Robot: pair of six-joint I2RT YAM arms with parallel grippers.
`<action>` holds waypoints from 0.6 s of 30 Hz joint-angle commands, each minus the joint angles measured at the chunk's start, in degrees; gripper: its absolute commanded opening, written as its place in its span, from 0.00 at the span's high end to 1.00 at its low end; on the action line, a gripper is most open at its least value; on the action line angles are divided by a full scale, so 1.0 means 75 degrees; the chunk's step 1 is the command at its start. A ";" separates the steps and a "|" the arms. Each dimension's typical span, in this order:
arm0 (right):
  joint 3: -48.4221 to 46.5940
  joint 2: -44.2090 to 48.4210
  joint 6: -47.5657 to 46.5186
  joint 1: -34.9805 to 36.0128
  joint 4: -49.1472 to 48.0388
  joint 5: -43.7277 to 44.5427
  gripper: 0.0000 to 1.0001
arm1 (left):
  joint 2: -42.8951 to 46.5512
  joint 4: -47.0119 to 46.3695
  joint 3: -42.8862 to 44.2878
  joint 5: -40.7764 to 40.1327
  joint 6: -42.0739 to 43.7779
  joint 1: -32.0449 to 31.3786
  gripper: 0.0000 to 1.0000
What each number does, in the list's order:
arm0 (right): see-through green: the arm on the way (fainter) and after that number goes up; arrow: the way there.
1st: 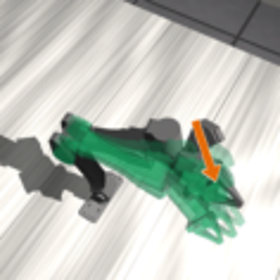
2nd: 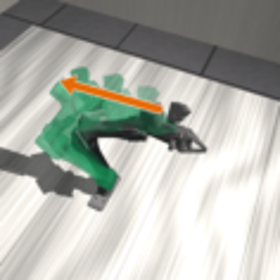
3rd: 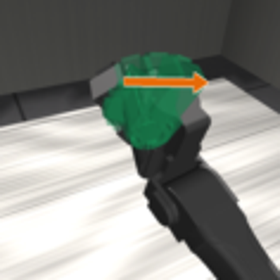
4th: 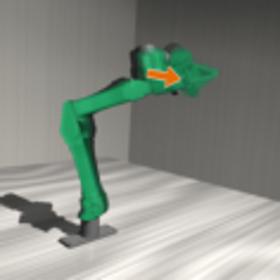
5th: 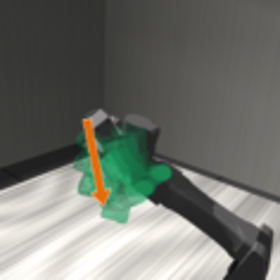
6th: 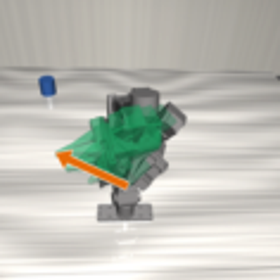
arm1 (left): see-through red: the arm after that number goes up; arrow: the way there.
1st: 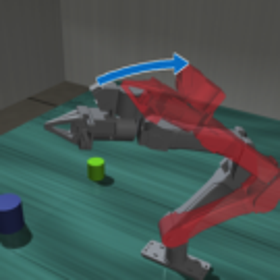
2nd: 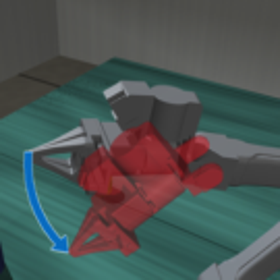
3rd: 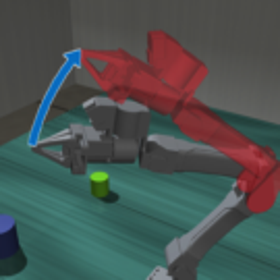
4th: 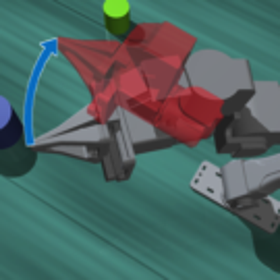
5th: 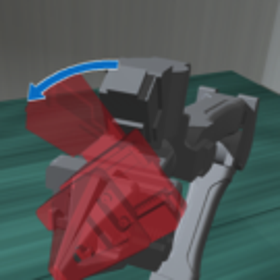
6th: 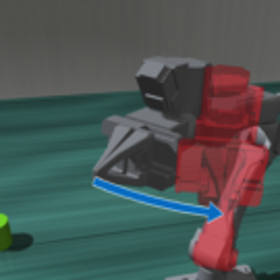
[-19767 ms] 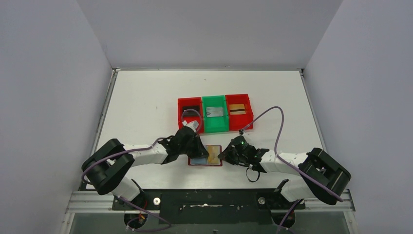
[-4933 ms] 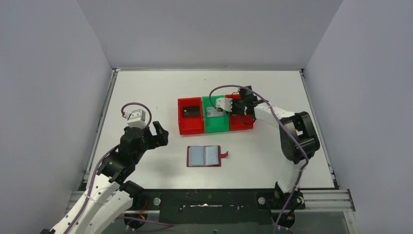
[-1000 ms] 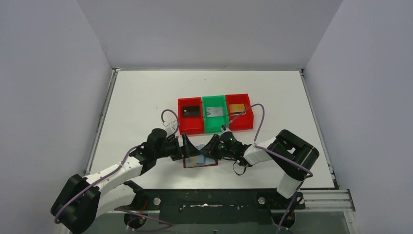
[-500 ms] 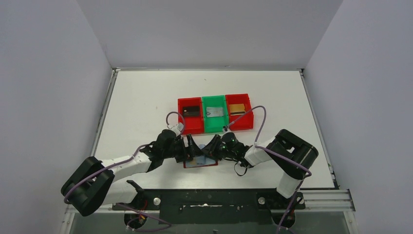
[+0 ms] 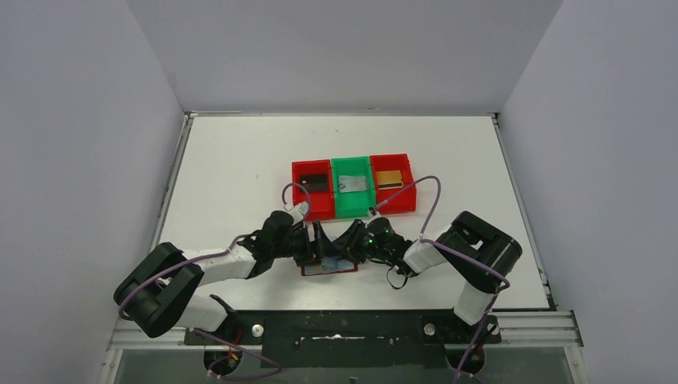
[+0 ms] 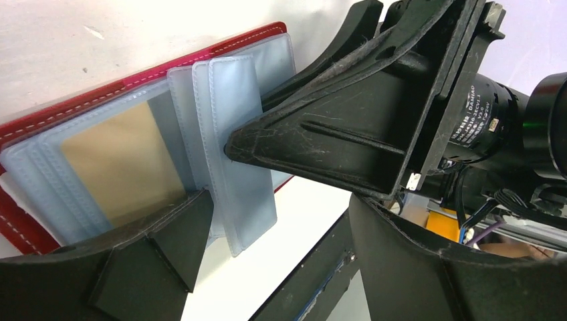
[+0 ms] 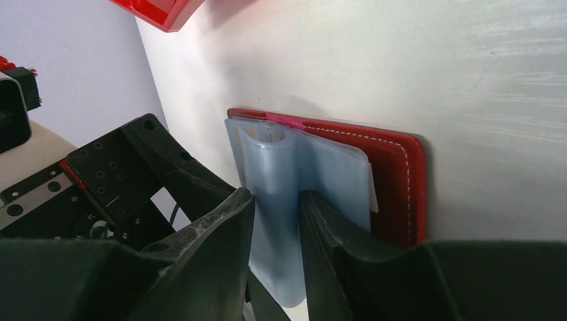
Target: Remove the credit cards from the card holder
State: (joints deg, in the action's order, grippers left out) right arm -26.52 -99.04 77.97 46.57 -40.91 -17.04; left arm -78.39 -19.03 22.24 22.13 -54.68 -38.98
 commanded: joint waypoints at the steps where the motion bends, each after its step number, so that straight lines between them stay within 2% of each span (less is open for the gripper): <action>1: 0.0151 0.0241 -0.0259 0.0013 0.0489 0.0275 0.66 | -0.0098 -0.0202 -0.0162 -0.0048 0.0057 -0.0056 0.24; 4: 0.0135 0.0505 -0.0332 0.0024 0.0755 0.0434 0.64 | -0.0013 -0.0415 -0.0207 -0.0052 -0.0033 -0.0054 0.24; 10: 0.0118 0.1215 -0.0457 0.0049 0.1518 0.0899 0.51 | -0.0179 -0.0728 -0.0072 0.0101 0.0023 -0.0062 0.25; 18: -0.0058 0.2212 -0.0591 0.0060 0.3339 0.1980 0.50 | -0.0497 -0.1266 0.0212 0.0421 -0.0105 -0.0053 0.25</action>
State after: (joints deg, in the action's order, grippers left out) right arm -26.63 -87.18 74.96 46.61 -23.94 -9.43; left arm -80.95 -24.58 21.69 23.90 -55.24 -39.07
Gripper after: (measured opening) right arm 0.503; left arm 0.749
